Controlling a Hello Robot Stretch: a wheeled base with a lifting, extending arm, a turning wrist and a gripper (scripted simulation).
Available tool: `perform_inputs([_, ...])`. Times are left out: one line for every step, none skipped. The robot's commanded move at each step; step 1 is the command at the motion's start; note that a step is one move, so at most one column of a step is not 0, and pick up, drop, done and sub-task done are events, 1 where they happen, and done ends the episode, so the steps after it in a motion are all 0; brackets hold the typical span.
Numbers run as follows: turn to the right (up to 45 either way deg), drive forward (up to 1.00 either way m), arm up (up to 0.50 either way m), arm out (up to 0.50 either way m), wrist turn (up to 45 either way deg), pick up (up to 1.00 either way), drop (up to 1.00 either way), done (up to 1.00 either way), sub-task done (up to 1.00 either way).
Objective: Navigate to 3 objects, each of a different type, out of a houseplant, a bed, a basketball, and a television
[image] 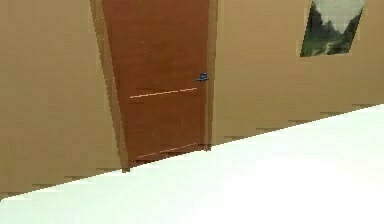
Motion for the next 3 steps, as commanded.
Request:
perform_inputs([18.0, 0.00, 0.00, 0.00, 0.0, 0.00, 0.00, 0.00, 0.00])
perform_inputs([0.0, 0.15, 0.00, 0.00, 0.0, 0.00, 0.00, 0.00, 0.00])
perform_inputs([-45.0, 0.00, 0.00, 0.00, 0.0, 0.00, 0.00, 0.00, 0.00])
